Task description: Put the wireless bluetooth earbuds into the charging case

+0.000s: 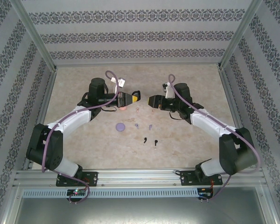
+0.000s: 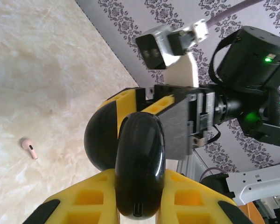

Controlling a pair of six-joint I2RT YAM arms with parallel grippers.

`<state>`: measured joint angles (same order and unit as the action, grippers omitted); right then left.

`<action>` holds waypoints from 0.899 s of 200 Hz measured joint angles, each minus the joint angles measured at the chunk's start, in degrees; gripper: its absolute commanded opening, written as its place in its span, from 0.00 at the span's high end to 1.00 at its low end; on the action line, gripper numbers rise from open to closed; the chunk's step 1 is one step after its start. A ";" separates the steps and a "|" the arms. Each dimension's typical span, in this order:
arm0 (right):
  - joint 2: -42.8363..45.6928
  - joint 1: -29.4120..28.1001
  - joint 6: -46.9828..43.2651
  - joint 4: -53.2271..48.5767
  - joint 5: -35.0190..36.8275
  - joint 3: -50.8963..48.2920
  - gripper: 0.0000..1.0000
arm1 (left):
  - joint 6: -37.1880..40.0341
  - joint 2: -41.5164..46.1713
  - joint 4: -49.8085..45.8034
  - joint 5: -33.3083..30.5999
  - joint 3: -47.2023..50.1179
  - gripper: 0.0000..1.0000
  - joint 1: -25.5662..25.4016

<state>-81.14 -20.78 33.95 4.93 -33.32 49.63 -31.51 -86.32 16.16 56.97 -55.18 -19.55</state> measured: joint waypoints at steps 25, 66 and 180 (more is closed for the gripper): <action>1.49 -0.52 0.87 2.91 -2.12 0.07 0.37 | -0.92 -0.04 1.31 0.39 0.20 1.00 -0.26; 0.46 -2.99 1.79 4.42 -3.76 1.66 0.40 | -2.14 -0.09 3.13 1.36 0.20 1.00 -0.35; -2.84 -4.13 2.14 5.20 -3.82 4.33 0.55 | -3.23 -0.22 3.74 1.49 0.20 1.00 -1.18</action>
<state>-83.99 -24.91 36.10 10.13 -37.15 53.95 -34.74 -86.54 19.90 58.46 -54.98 -20.73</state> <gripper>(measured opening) 0.468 0.179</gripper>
